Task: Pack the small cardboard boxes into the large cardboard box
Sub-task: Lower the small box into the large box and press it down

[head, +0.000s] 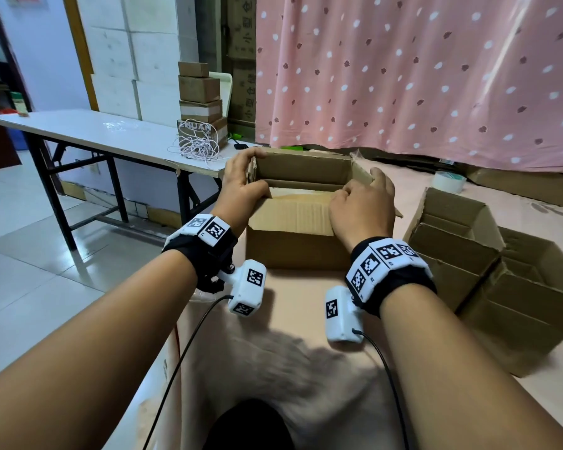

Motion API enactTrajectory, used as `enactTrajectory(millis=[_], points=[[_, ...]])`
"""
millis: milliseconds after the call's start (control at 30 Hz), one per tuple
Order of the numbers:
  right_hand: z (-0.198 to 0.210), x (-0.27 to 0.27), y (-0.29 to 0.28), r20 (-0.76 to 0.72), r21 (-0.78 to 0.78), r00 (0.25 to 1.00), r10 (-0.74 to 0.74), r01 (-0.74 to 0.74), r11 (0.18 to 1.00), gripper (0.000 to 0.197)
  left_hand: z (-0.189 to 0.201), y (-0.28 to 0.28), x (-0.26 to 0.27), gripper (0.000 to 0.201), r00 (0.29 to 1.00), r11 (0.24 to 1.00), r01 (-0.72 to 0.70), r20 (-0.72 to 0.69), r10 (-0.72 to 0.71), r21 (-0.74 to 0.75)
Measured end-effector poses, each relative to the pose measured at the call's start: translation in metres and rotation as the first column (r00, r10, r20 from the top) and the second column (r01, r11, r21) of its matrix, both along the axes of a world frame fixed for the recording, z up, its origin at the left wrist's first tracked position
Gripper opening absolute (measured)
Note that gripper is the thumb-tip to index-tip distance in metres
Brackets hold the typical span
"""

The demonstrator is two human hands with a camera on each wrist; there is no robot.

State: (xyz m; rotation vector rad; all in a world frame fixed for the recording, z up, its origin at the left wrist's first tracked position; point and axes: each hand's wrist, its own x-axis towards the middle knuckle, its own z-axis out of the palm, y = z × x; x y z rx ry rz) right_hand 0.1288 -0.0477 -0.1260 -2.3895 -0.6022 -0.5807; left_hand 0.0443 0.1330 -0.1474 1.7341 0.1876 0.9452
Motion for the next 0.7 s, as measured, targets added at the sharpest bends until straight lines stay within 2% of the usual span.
enactTrajectory(millis=[100,200,300,400,500,600,700], points=[[-0.001,0.001,0.001,0.006,0.001,1.0,-0.008,0.008,1.0,0.037,0.002,-0.004,0.0,0.044,0.993,0.99,0.105,0.063,-0.1,-0.094],[-0.002,-0.001,0.001,0.006,0.118,1.0,0.03,-0.031,0.993,0.033,0.003,-0.006,0.0,0.025,0.979,0.966,0.18,0.128,-0.158,-0.187],[-0.005,-0.002,-0.003,0.066,0.311,0.99,0.126,-0.141,0.94,0.021,0.005,-0.007,-0.002,0.029,0.98,0.972,0.157,0.149,-0.132,-0.174],[-0.006,-0.004,-0.007,0.092,0.435,0.981,0.17,-0.193,0.88,0.015,0.005,-0.009,-0.003,0.038,0.964,0.962,0.194,0.219,-0.151,-0.194],[-0.005,-0.006,-0.011,0.089,0.486,0.982,0.167,-0.189,0.853,0.02,0.005,-0.009,-0.003,0.019,0.958,0.938,0.225,0.238,-0.163,-0.263],[-0.003,-0.007,-0.014,0.046,0.539,0.986,0.161,-0.16,0.827,0.03,0.007,-0.006,-0.004,0.017,0.964,0.916,0.19,0.246,-0.106,-0.352],[-0.002,-0.009,-0.014,-0.005,0.597,0.983,0.183,-0.144,0.789,0.027,0.003,-0.002,-0.009,0.026,0.983,0.946,0.06,0.183,-0.001,-0.319]])
